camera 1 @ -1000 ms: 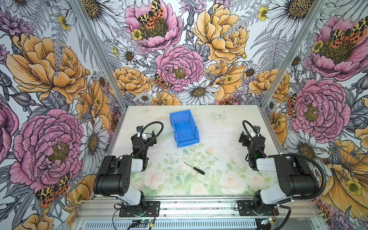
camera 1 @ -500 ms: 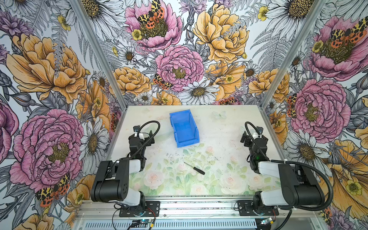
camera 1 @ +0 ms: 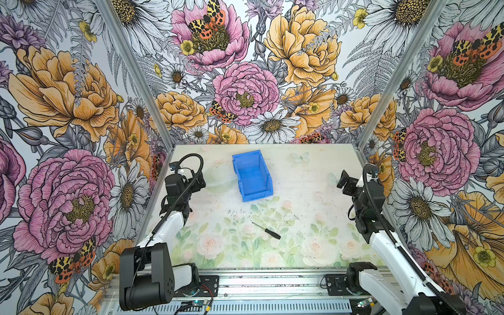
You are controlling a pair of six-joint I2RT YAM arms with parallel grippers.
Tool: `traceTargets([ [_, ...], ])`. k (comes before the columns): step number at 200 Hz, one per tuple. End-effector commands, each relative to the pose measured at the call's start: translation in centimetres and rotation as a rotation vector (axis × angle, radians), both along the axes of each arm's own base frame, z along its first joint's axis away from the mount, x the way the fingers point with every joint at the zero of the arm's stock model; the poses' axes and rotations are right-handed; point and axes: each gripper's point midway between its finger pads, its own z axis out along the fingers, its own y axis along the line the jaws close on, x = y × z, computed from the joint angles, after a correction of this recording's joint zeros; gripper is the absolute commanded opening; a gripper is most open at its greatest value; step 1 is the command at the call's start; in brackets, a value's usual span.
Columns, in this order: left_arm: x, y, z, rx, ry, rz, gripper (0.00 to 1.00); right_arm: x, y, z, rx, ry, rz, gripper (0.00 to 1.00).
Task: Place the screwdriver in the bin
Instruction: 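Move the right gripper toward the black-handled screwdriver while the left arm also reaches forward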
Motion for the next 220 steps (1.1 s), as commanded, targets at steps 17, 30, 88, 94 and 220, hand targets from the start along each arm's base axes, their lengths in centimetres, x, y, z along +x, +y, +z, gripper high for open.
traceTargets([
  [17, -2.5, -2.1, -1.7, -0.202, 0.179, -0.033, 0.99, -1.9, 2.6, -1.5, 0.096, 0.216, 0.022, 0.99],
  [30, -2.7, -2.4, -1.1, -0.204, 0.194, -0.046, 0.99, -2.2, 3.9, -1.2, 0.120, 0.230, 0.052, 1.00],
  [88, -3.9, -6.4, 1.2, -0.264, 0.220, -0.209, 0.99, -3.7, 11.5, -1.8, 0.092, 0.331, 0.267, 0.99],
  [94, -4.1, -7.2, 1.5, -0.276, 0.215, -0.236, 0.99, -3.8, 12.6, -2.1, 0.078, 0.351, 0.315, 0.99],
  [220, -13.6, -21.9, 4.2, -0.344, 0.223, -0.802, 0.99, -5.1, 23.9, -8.7, -0.109, 0.651, 0.726, 1.00],
])
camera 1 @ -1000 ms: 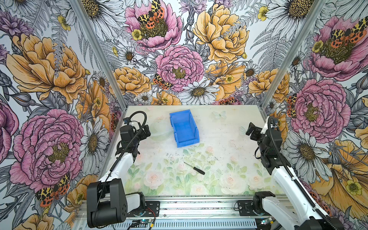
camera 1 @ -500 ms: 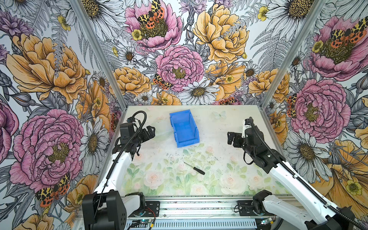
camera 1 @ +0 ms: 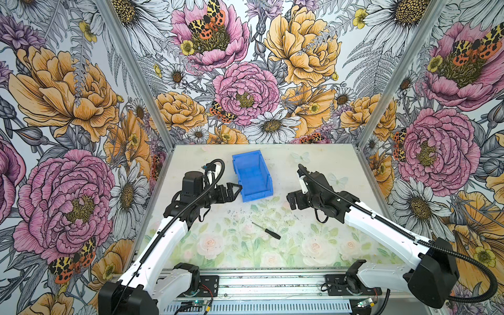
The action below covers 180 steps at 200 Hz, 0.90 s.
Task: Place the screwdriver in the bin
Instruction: 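Move the right gripper toward the black-handled screwdriver while the left arm also reaches forward, then lower the right gripper onto the screwdriver handle and close it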
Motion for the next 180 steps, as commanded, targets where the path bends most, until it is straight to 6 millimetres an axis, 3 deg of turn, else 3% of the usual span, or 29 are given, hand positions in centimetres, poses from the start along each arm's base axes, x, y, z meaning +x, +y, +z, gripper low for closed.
traceTargets([
  [1, -2.9, -1.9, -0.5, -0.030, 0.032, -0.097, 0.99, -0.5, 1.4, -0.3, -0.005, 0.033, 0.053, 1.00],
  [60, -7.7, -4.3, -1.6, -0.013, 0.083, -0.204, 0.99, -2.7, 4.1, -3.7, -0.043, 0.133, 0.189, 0.99],
  [111, -9.4, -5.1, -2.0, -0.093, 0.143, -0.178, 0.98, -5.3, 7.2, -5.8, -0.023, 0.220, 0.348, 0.98],
  [180, -11.9, -5.8, -3.6, -0.108, 0.198, -0.192, 0.98, -7.7, 9.7, -8.8, -0.036, 0.300, 0.439, 0.96],
])
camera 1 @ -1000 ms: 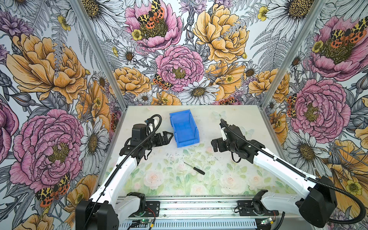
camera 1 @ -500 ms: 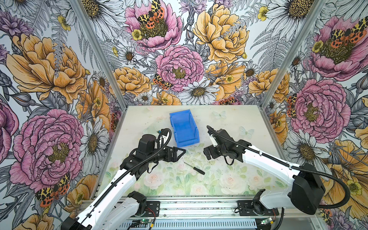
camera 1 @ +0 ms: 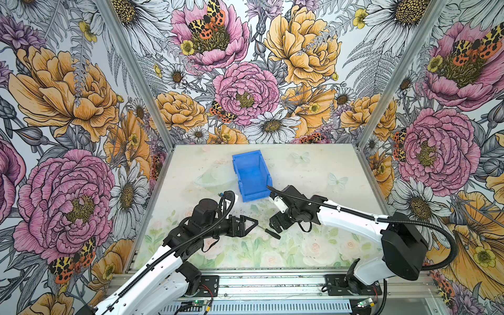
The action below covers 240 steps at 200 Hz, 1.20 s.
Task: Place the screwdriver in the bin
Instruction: 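Lower the right gripper onto the screwdriver handle and close it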
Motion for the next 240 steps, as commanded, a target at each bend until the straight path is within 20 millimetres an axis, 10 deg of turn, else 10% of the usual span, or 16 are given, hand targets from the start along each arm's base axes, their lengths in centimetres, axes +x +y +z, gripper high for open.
traceTargets([
  [1, 0.1, -0.2, -0.1, -0.013, 0.011, 0.030, 0.99, -0.4, 1.7, -0.2, 0.032, 0.005, 0.046, 0.96],
  [240, -0.4, 1.3, -3.3, 0.079, 0.037, 0.104, 0.99, -3.3, 1.0, -7.5, -0.064, 0.133, 0.085, 0.44],
])
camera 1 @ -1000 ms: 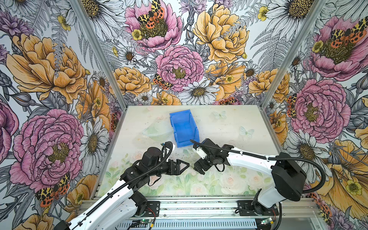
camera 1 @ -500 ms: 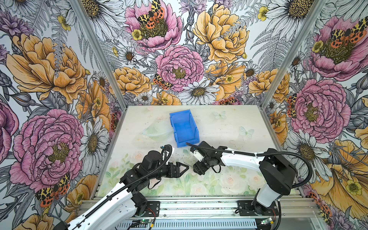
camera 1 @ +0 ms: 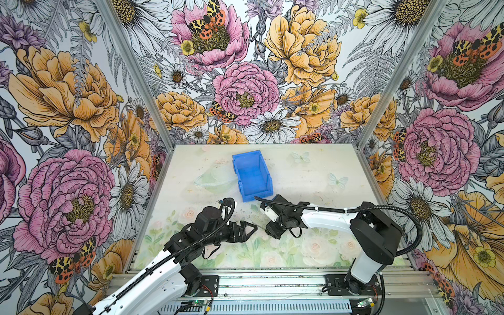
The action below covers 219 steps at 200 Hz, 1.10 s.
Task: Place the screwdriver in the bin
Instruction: 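Lower the right gripper onto the screwdriver handle and close it, then lift the screwdriver with the right gripper and carry it over the blue bin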
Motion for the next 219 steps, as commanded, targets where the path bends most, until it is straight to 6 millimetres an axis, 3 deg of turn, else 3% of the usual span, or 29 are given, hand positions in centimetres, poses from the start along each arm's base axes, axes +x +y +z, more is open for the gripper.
traceTargets([
  [1, 0.1, 0.5, -0.7, 0.036, -0.010, 0.020, 0.99, -2.2, -1.5, -1.7, -0.050, 0.066, 0.018, 0.44],
  [86, 0.9, 1.0, -0.7, 0.051, -0.026, 0.054, 0.99, -3.9, -2.5, -1.3, -0.070, 0.046, 0.001, 0.39],
  [146, 1.1, 1.3, -0.6, 0.056, -0.037, 0.072, 0.99, -3.9, -2.5, -1.2, -0.070, 0.037, 0.004, 0.15],
  [179, 1.3, 1.5, -0.8, 0.062, -0.038, 0.086, 0.99, -3.2, -2.4, 0.5, -0.042, -0.019, -0.005, 0.00],
  [219, 1.5, 1.7, -0.6, 0.066, -0.054, 0.099, 0.99, -3.0, -1.9, 2.8, 0.019, -0.033, -0.041, 0.00],
])
